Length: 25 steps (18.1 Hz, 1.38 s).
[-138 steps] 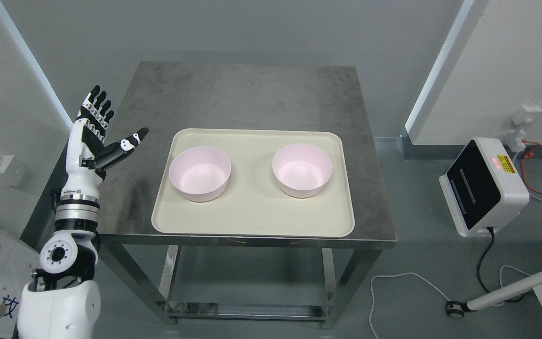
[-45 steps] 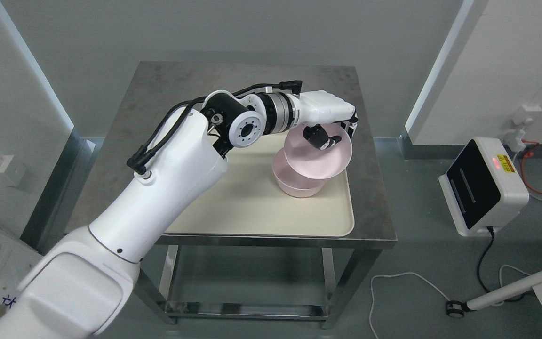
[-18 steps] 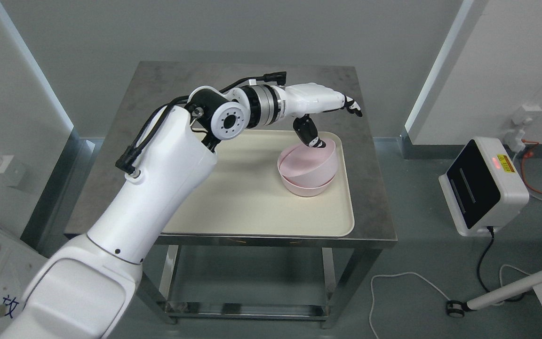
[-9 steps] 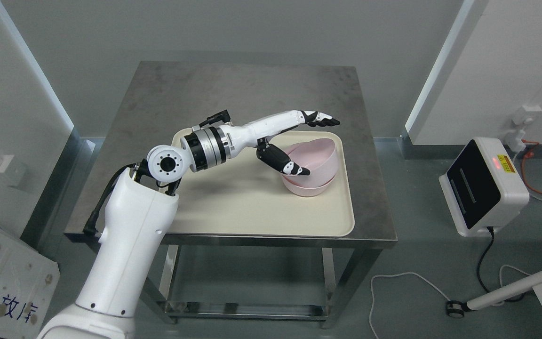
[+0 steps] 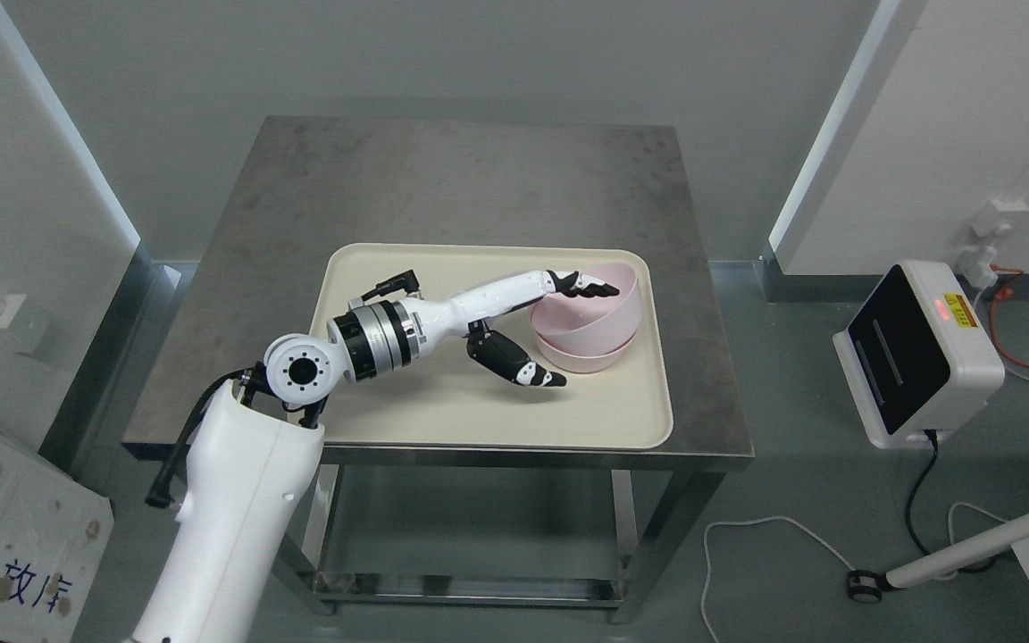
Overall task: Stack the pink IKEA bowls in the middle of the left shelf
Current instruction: 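Release the bowl and move the left hand to the stacked bowls' rim, then grasp the stacked pink bowls with the left hand and lift them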
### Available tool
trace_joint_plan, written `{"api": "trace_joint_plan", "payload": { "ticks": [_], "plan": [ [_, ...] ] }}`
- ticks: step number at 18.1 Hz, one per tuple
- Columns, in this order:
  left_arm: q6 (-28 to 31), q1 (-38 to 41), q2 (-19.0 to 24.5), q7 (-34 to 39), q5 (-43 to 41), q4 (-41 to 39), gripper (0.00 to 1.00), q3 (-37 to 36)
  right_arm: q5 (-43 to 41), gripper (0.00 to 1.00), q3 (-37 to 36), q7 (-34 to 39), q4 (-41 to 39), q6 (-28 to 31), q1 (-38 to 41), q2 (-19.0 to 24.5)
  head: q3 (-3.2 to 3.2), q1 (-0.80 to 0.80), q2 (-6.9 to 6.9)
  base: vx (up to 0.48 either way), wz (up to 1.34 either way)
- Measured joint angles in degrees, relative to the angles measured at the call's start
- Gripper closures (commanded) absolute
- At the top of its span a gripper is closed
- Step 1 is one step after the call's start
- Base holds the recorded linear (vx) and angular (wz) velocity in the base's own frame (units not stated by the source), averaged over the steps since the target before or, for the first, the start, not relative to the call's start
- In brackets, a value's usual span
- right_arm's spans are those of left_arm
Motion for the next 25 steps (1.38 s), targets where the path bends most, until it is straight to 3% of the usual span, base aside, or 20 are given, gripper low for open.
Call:
{"api": "trace_joint_plan", "payload": {
  "ticks": [6,11,18,23,25],
  "plan": [
    [-0.06,-2.66,-0.20,0.21,-10.75,-1.56,0.28,-3.49,0.00,0.00,0.00,0.00,0.00,0.00,0.01,0.00,0.00,0.00,0.00,0.000,0.00],
    [-0.06,-4.67,-0.51,0.70,-18.66,-2.10,0.45,-7.65,0.00,0.00,0.00,0.00,0.00,0.00,0.00,0.00,0.00,0.00,0.00,0.000,0.00],
    [-1.06,-5.66,-0.75,1.15,-22.99,-2.20,0.84,-10.30,0.00,0.00,0.00,0.00,0.00,0.00,0.00,0.00,0.00,0.00,0.00,0.000,0.00],
    [-4.05,-5.75,-0.88,0.73,-23.46,-1.03,0.99,-8.69,0.00,0.00,0.00,0.00,0.00,0.00,0.00,0.00,0.00,0.00,0.00,0.000,0.00],
    [-4.29,-5.75,-0.90,0.44,-22.95,-0.42,0.99,-7.54,0.00,0.00,0.00,0.00,0.00,0.00,0.00,0.00,0.00,0.00,0.00,-0.001,-0.01]
  ]
}}
